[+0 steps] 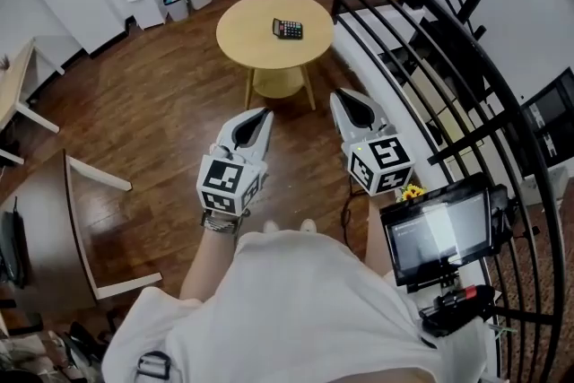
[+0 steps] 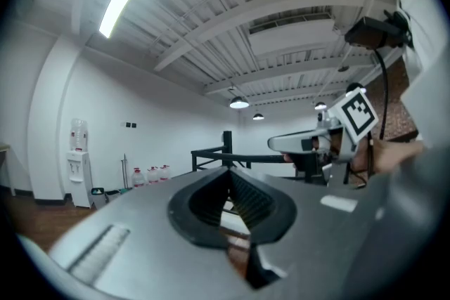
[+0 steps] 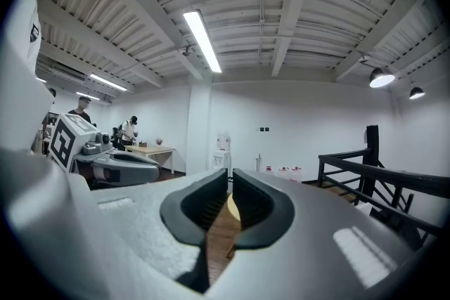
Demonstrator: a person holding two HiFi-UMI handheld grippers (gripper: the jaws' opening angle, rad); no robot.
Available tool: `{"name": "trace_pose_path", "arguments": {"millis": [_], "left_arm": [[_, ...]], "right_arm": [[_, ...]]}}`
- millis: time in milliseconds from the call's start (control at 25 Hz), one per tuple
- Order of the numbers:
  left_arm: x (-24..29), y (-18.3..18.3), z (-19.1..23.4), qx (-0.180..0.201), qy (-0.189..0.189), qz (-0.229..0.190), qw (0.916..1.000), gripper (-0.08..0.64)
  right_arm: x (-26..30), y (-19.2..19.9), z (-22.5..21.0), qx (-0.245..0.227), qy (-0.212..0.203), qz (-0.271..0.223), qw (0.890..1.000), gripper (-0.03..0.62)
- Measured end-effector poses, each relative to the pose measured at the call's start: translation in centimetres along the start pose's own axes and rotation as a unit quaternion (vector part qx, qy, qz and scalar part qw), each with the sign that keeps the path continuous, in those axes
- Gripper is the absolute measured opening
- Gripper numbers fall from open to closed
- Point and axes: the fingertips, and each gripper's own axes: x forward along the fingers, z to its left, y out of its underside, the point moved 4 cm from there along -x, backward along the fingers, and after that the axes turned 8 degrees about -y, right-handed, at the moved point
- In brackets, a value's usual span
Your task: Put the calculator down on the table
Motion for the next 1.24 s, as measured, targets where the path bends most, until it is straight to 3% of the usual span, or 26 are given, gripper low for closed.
{"name": "trace_pose_path", "arguments": {"millis": [1240], "left_arm": [[0.3, 1.0, 0.7, 0.0, 0.009, 0.007, 0.9999, 0.006]], "right_arm": [[0.8, 0.4, 0.7, -0.016, 0.003, 0.004, 1.0, 0.009]]}}
